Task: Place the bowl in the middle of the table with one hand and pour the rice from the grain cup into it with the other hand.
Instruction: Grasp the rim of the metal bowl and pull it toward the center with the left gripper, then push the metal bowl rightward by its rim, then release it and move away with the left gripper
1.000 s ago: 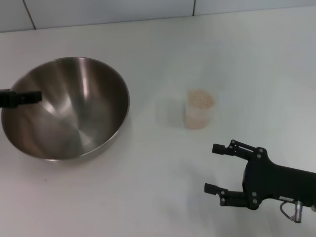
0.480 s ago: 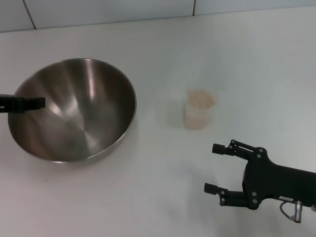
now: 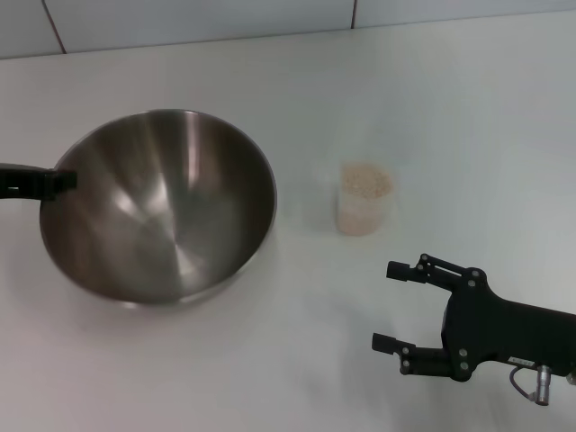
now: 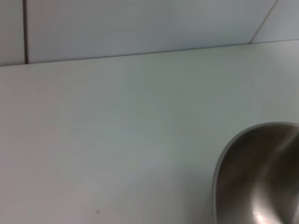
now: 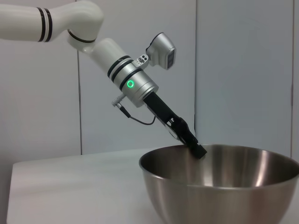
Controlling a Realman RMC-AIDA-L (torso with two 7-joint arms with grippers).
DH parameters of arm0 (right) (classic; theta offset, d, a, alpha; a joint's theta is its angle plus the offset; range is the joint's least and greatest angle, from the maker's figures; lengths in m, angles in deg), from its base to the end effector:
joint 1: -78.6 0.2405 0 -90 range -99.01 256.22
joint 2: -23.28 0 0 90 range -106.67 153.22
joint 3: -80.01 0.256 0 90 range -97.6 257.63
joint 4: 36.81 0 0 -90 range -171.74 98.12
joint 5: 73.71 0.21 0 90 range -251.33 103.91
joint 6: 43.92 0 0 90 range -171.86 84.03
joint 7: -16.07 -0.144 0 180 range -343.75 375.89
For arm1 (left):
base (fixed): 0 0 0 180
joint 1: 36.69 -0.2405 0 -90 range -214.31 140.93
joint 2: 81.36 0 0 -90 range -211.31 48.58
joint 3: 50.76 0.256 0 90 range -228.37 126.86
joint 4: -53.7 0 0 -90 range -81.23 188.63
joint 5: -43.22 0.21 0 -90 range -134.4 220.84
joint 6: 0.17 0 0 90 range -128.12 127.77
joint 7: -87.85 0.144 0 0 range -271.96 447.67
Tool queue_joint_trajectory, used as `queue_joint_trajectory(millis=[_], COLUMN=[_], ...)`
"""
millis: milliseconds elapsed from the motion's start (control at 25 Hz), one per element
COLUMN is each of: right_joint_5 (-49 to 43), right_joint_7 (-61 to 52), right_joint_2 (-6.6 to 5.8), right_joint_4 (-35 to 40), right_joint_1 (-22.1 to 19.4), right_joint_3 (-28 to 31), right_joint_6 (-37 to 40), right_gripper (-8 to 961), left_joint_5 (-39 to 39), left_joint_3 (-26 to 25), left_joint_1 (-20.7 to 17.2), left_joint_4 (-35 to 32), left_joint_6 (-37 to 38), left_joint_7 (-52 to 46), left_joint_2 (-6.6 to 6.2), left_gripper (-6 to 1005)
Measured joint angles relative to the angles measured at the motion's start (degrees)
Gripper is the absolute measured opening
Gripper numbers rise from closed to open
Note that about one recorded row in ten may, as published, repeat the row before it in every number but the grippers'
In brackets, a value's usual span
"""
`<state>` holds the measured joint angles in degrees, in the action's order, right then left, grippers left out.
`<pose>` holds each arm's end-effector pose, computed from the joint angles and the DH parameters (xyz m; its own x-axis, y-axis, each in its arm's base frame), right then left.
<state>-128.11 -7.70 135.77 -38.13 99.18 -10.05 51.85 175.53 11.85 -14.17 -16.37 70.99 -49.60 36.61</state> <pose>0.3227 0.2053 -0.0406 0.7751 -0.0245 -0.6314 -0.2741 -0.9134 -0.3009 -0.2645 0.3616 0.0452 0.5931 0.7395 0.3184 0.7862 -0.4466 -0.4272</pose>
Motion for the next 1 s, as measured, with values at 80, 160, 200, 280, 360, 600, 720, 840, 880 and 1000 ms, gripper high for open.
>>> queue_joint_trajectory(millis=[80,160,200,280,360,600,720,840,880,1000], right_joint_5=[0.00,0.00,0.00,0.00,0.00,0.00,0.00,0.00,0.00,0.00], right_joint_7=[0.00,0.01,0.02,0.03,0.03,0.04,0.04,0.03,0.03,0.04], right_joint_2=[0.00,0.00,0.00,0.00,0.00,0.00,0.00,0.01,0.01,0.05], right_joint_4=[0.01,0.01,0.01,0.01,0.00,0.08,0.14,0.17,0.17,0.18], right_joint_1=[-0.01,-0.02,-0.02,-0.02,-0.02,-0.02,-0.02,-0.01,-0.01,-0.04], right_joint_3=[-0.01,-0.02,-0.02,-0.02,-0.02,-0.02,-0.03,-0.02,-0.02,-0.02], right_joint_6=[-0.02,-0.07,-0.08,-0.09,-0.19,-0.54,-0.55,-0.54,-0.54,-0.33], right_gripper=[830,830,830,830,830,831,831,831,831,830], left_joint_5=[-0.18,-0.21,-0.22,-0.22,-0.26,-1.05,-1.20,-0.92,-0.92,-0.21], left_joint_3=[-0.17,-0.21,-0.22,-0.22,-0.63,-6.28,-7.25,-8.01,-8.01,-7.65], left_joint_1=[0.67,1.18,1.48,1.48,2.44,7.92,9.47,14.97,14.97,16.30], left_joint_4=[0.13,0.36,0.49,0.49,0.67,5.07,6.61,11.56,11.56,13.13], left_joint_6=[0.66,1.06,1.22,1.22,2.07,4.93,5.05,4.26,4.26,3.58], left_joint_7=[0.01,0.02,0.03,0.03,0.16,3.32,4.03,5.97,5.97,6.51], left_joint_2=[-0.01,-0.04,-0.08,-0.08,-0.14,-0.16,-0.19,-0.16,-0.16,0.08], left_gripper=[145,113,98,66,48,38,40,44,45,51])
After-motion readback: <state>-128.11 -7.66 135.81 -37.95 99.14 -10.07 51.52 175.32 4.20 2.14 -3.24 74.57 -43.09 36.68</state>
